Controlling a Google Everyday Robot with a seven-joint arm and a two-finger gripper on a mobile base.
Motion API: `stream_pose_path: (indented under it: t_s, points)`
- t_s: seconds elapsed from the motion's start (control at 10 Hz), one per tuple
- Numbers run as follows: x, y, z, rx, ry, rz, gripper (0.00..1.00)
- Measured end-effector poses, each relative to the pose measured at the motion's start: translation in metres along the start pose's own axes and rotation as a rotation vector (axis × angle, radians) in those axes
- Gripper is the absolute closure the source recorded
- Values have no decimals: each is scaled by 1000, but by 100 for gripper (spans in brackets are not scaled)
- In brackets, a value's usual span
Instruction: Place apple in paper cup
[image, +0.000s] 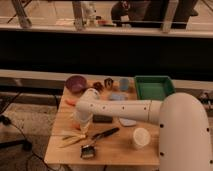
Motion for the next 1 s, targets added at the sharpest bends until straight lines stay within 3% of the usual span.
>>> stream_pose_path:
  t_s: [1.0]
  points:
    - [0,-14,-6,13,8,-14,20]
